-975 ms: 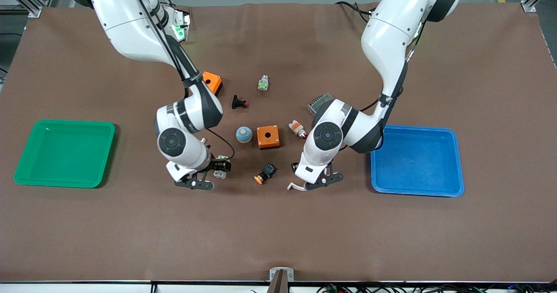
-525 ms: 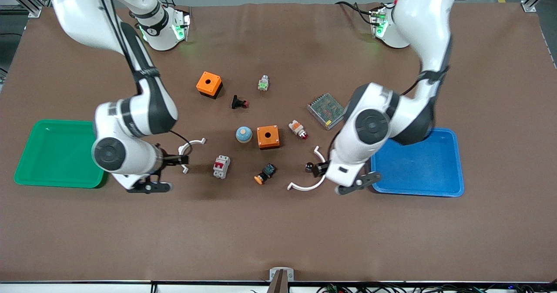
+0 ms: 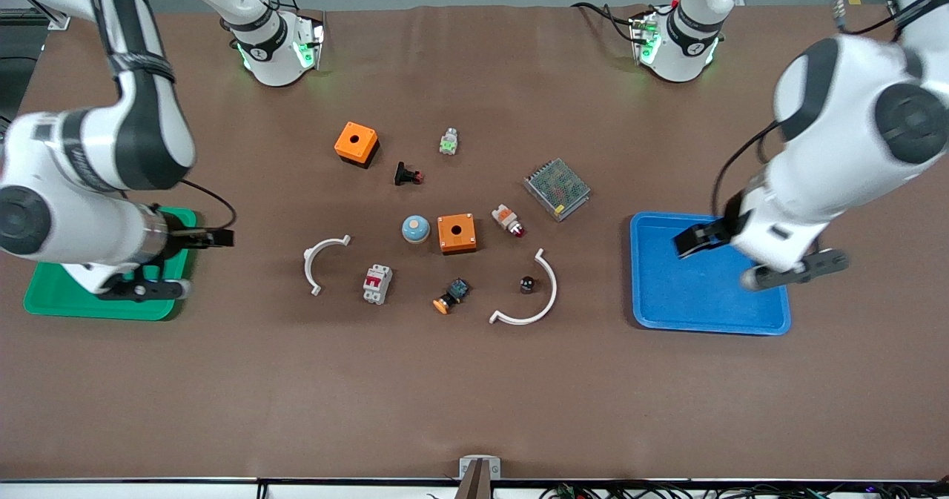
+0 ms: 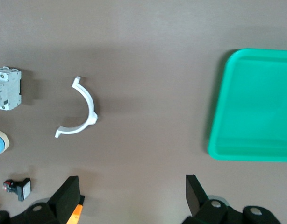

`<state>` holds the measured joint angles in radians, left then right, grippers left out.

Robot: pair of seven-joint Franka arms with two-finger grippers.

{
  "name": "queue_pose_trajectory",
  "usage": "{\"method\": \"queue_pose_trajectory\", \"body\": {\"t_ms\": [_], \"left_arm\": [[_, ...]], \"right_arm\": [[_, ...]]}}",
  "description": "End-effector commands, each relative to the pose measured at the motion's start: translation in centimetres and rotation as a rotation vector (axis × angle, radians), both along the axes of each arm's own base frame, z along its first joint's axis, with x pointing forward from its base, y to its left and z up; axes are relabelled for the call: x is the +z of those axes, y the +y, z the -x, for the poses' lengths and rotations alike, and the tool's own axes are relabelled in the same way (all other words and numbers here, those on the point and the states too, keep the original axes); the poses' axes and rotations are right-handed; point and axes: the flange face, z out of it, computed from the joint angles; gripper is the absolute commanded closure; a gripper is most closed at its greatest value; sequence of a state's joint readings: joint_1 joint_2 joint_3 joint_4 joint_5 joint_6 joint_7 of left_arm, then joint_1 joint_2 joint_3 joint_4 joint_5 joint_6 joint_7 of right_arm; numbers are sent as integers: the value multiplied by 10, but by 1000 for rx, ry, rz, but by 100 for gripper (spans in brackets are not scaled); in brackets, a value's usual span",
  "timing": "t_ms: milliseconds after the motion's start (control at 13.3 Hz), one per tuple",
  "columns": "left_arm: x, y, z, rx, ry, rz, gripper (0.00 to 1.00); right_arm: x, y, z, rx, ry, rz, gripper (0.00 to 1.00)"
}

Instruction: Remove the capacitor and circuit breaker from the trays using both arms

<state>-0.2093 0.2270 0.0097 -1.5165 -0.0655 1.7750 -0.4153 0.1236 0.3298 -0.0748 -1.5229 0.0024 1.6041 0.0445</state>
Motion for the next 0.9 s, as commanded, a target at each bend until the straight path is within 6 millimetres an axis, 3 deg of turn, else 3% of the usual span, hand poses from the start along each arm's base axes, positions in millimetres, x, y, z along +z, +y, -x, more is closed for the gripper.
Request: {"method": "queue_pose_trajectory", "body": {"t_ms": [0, 225, 450, 675, 825], "left_arm": [[12, 42, 29, -51, -5, 12, 0], [26, 92, 49, -121, -29, 7, 0], [43, 106, 70, -156, -53, 0, 0], [47, 104, 74, -160, -37, -1, 0], [51, 102, 77, -165, -37, -1, 0]], "right_arm": [[42, -39, 25, 2, -33, -12, 0], [65, -89, 35, 17, -48, -28, 0], [69, -120, 36, 43, -55, -41, 0], [68, -130, 37, 26, -54, -44, 0], [69, -120, 36, 24, -57, -43, 0]]}}
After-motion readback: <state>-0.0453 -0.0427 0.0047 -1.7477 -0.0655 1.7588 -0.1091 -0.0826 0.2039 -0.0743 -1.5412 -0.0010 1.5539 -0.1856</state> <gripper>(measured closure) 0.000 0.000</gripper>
